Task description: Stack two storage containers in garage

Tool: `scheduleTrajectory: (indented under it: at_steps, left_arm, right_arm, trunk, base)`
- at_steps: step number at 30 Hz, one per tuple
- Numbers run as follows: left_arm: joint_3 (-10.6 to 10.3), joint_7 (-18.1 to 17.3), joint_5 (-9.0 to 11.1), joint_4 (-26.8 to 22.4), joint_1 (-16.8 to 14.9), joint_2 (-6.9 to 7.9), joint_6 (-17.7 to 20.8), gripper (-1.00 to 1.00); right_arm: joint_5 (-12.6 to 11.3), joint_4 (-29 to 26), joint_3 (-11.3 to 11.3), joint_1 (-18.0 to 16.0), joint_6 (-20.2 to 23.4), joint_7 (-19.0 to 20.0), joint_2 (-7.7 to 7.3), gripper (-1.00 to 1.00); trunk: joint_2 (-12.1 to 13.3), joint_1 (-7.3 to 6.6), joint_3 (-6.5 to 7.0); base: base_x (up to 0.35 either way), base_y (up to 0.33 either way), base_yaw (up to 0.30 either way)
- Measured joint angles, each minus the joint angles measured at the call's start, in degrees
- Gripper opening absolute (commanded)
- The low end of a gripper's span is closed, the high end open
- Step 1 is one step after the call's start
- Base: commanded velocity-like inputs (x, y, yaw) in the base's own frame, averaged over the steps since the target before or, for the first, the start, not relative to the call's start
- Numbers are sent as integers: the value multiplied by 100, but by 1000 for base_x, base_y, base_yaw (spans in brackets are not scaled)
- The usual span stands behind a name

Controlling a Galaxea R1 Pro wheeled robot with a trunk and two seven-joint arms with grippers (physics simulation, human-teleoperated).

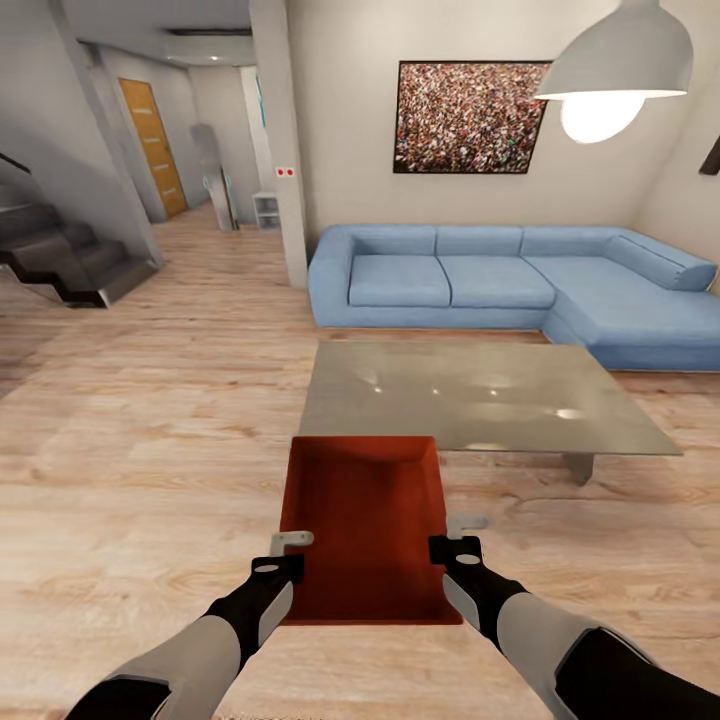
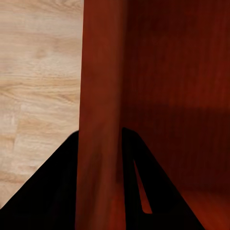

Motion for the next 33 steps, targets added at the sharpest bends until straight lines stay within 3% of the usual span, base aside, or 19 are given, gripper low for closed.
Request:
scheduleTrajectory:
  at_steps: [33]
  left_arm:
    - [1, 4, -1, 0, 0, -3, -4, -100]
  right_arm:
    - [-2, -8, 6, 0, 1, 0, -5, -100]
  trunk:
    - [0, 0, 0]
  base:
    - [0, 0, 300]
